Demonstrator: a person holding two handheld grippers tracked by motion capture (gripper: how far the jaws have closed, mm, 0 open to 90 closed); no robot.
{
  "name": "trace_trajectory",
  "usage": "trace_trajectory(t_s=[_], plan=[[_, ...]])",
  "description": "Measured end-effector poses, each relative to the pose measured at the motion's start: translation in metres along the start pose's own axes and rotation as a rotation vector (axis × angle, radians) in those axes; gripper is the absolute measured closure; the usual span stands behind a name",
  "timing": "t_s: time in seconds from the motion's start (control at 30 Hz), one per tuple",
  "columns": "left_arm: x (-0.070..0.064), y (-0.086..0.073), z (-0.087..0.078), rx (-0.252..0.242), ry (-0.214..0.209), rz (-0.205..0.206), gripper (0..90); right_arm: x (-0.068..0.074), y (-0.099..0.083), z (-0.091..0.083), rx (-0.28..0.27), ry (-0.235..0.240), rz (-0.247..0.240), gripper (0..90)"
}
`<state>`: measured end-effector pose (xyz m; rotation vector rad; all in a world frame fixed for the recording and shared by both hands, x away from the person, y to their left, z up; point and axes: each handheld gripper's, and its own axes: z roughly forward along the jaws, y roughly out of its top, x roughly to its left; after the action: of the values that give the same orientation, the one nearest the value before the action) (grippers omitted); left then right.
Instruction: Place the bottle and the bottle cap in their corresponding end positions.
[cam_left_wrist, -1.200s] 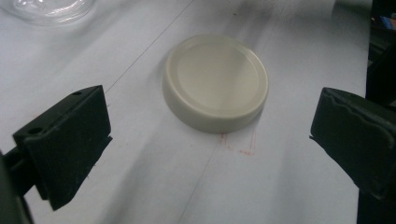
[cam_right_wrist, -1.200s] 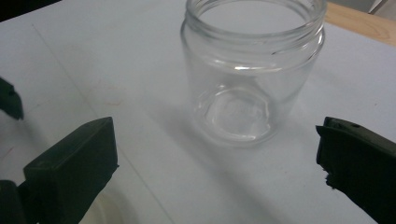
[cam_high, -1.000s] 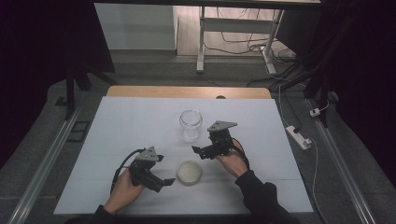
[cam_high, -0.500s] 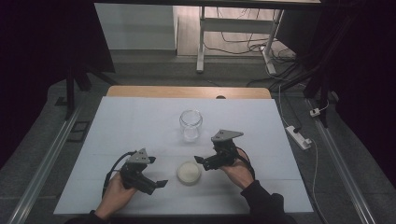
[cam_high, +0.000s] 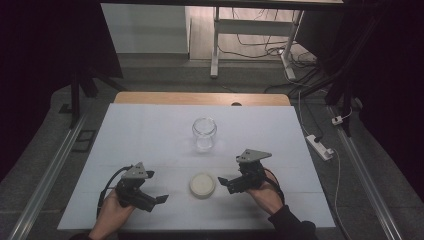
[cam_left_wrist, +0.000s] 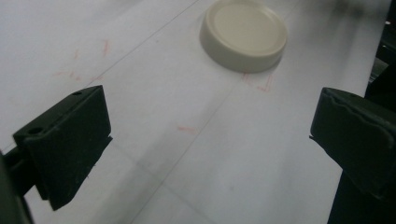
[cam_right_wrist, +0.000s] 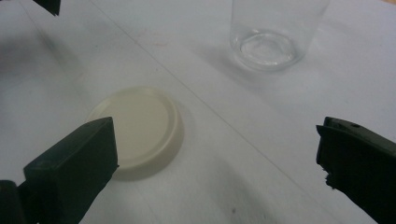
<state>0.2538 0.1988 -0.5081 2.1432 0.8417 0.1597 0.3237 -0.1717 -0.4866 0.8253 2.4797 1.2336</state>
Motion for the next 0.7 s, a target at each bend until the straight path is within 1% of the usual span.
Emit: trace_trajectory(t_s=[0.23, 0.43, 0.47, 0.7], plan=[[0.004, -0.014, -0.013, -0.009, 0.032, -0.041, 0.0, 0.0, -0.015, -0.015, 0.017, -0.032, 0.006, 0.0], [0.007, -0.027, -0.025, -0.018, 0.059, -0.076, 0.0, -0.002, -0.027, -0.029, 0.012, -0.062, 0.022, 0.0], [0.007, -0.029, -0.027, -0.02, 0.063, -0.086, 0.0, -0.003, -0.029, -0.032, 0.011, -0.065, 0.028, 0.0], [0.008, -0.043, -0.039, -0.027, 0.09, -0.124, 0.0, -0.007, -0.045, -0.052, 0.007, -0.098, 0.076, 0.0]])
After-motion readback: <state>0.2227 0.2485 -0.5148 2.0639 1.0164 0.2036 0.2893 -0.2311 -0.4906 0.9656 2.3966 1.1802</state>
